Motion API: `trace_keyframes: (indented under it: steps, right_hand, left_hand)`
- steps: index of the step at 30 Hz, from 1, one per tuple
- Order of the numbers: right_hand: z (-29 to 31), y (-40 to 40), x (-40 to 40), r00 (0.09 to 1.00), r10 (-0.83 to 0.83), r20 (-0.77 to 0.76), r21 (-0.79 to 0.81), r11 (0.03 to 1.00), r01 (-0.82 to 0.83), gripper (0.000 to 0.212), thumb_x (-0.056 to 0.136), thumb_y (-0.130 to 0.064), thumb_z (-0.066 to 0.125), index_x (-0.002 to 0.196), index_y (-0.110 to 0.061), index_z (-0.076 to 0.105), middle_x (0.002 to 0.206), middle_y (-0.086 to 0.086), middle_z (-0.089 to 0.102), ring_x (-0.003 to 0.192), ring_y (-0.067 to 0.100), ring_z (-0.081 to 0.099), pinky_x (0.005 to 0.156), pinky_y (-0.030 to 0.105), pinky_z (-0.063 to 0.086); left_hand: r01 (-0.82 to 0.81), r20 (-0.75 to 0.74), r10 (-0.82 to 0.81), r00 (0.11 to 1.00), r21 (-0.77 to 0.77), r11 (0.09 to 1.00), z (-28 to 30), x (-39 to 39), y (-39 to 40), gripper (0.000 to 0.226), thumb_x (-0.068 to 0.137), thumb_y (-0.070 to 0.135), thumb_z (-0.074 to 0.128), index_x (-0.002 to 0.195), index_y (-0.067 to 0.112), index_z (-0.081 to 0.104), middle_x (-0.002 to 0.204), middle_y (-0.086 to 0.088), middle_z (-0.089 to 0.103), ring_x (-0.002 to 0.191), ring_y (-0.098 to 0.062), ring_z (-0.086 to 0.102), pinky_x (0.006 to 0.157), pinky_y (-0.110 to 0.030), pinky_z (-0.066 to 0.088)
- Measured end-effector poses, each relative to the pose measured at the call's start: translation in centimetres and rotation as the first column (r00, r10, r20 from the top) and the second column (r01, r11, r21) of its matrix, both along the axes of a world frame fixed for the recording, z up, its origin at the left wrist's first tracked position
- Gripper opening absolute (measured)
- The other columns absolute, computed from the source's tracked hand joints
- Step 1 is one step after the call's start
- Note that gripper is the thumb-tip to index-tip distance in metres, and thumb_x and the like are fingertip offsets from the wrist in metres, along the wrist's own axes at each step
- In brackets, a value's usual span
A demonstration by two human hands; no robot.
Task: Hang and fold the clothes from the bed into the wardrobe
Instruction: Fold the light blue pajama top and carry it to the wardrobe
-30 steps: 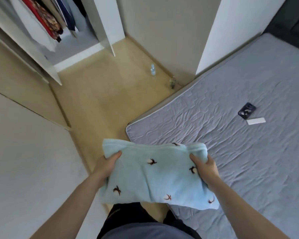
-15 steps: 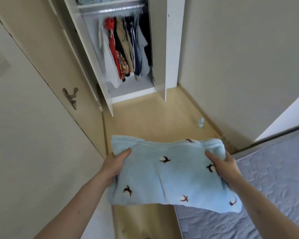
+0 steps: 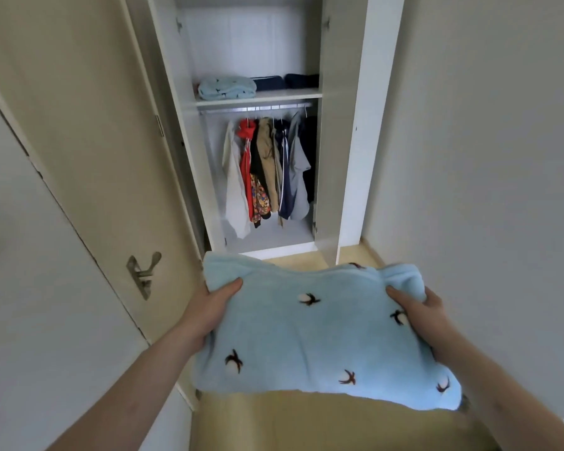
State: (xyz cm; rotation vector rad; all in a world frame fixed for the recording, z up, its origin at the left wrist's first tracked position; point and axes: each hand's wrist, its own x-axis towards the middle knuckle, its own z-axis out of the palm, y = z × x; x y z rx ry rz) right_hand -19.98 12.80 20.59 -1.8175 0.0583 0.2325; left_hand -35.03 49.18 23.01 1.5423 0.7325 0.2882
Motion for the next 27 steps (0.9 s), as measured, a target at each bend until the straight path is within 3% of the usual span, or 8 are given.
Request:
trace_keyframes:
  steps: [5, 9, 11, 14, 19, 22, 25, 27]
  right_hand:
    - [3.5, 5.0, 9.8, 0.998, 0.054, 0.03, 0.043, 0.998, -0.055, 0.036, 0.079, -0.049, 0.083, 0.109, -0.032, 0.072, 0.088, -0.01, 0.079, 0.089, 0.019, 0.075, 0.073, 0.037, 0.06]
    - [6.7, 9.8, 16.6, 0.993, 0.099, 0.063, 0.071, 0.992, -0.104, 0.036, 0.081, -0.044, 0.084, 0.109, -0.024, 0.074, 0.096, -0.001, 0.08, 0.092, 0.025, 0.076, 0.087, 0.048, 0.062]
    - [8.4, 12.3, 20.0, 0.991, 0.104, 0.09, 0.085, 0.99, -0.111, 0.035, 0.082, -0.042, 0.084, 0.109, -0.022, 0.075, 0.095, -0.001, 0.08, 0.091, 0.024, 0.076, 0.087, 0.045, 0.062]
    - [10.4, 16.1, 24.8, 0.987, 0.113, 0.115, 0.101, 0.987, -0.125, 0.032, 0.082, -0.043, 0.082, 0.106, -0.024, 0.074, 0.088, -0.004, 0.08, 0.084, 0.021, 0.077, 0.076, 0.037, 0.062]
    - [13.0, 22.9, 32.6, 0.981, 0.119, 0.151, 0.131, 0.982, -0.139, 0.031, 0.081, -0.046, 0.083, 0.104, -0.027, 0.074, 0.081, -0.01, 0.079, 0.075, 0.015, 0.077, 0.063, 0.028, 0.057]
    - [14.4, 27.1, 37.0, 0.98, 0.105, 0.167, 0.134, 0.983, -0.128, 0.038, 0.08, -0.046, 0.083, 0.11, -0.025, 0.073, 0.087, -0.005, 0.08, 0.079, 0.017, 0.077, 0.064, 0.029, 0.057]
    - [15.8, 30.6, 40.9, 0.979, 0.092, 0.183, 0.13, 0.985, -0.117, 0.046, 0.079, -0.047, 0.083, 0.116, -0.023, 0.071, 0.095, -0.003, 0.079, 0.085, 0.019, 0.075, 0.065, 0.029, 0.056]
    - [16.4, 32.7, 43.4, 0.979, 0.075, 0.192, 0.131, 0.986, -0.101, 0.05, 0.078, -0.049, 0.083, 0.119, -0.022, 0.07, 0.1, -0.002, 0.078, 0.089, 0.021, 0.075, 0.069, 0.031, 0.057]
  left_hand:
    - [-0.054, 0.027, 0.053, 0.998, 0.039, 0.998, 3.5, 7.7, 4.2, 0.031, 0.082, 0.047, 0.081, 0.102, 0.024, 0.076, 0.09, 0.012, 0.079, 0.083, -0.012, 0.076, 0.067, -0.028, 0.055]
    - [-0.07, 0.049, 0.064, 0.997, 0.123, 0.99, 7.6, 13.5, 8.5, 0.033, 0.08, 0.054, 0.08, 0.097, 0.025, 0.076, 0.085, 0.014, 0.079, 0.087, -0.016, 0.075, 0.07, -0.032, 0.057]
    - [-0.08, 0.07, 0.071, 0.995, 0.148, 0.986, 9.3, 16.4, 10.8, 0.038, 0.079, 0.056, 0.08, 0.101, 0.025, 0.077, 0.089, 0.01, 0.079, 0.089, -0.019, 0.076, 0.076, -0.038, 0.059]
    - [-0.091, 0.093, 0.075, 0.993, 0.184, 0.979, 11.4, 20.5, 14.4, 0.042, 0.078, 0.059, 0.08, 0.102, 0.025, 0.076, 0.089, 0.01, 0.079, 0.088, -0.019, 0.075, 0.07, -0.035, 0.058]
    - [-0.092, 0.129, 0.069, 0.989, 0.179, 0.98, 13.4, 28.0, 21.2, 0.048, 0.08, 0.057, 0.08, 0.114, 0.023, 0.072, 0.104, 0.004, 0.077, 0.095, -0.022, 0.073, 0.076, -0.038, 0.058]
    - [-0.075, 0.145, 0.052, 0.988, 0.16, 0.984, 14.4, 32.5, 25.2, 0.049, 0.082, 0.054, 0.079, 0.12, 0.022, 0.071, 0.111, 0.0, 0.075, 0.101, -0.025, 0.072, 0.089, -0.045, 0.058]
    - [-0.098, 0.176, 0.07, 0.982, 0.153, 0.983, 15.5, 36.9, 28.9, 0.049, 0.082, 0.05, 0.08, 0.119, 0.019, 0.071, 0.11, -0.001, 0.075, 0.098, -0.025, 0.072, 0.081, -0.04, 0.058]
    - [-0.097, 0.196, 0.068, 0.978, 0.144, 0.985, 16.0, 39.9, 31.3, 0.051, 0.082, 0.048, 0.081, 0.12, 0.016, 0.071, 0.111, -0.004, 0.075, 0.099, -0.027, 0.072, 0.087, -0.044, 0.059]
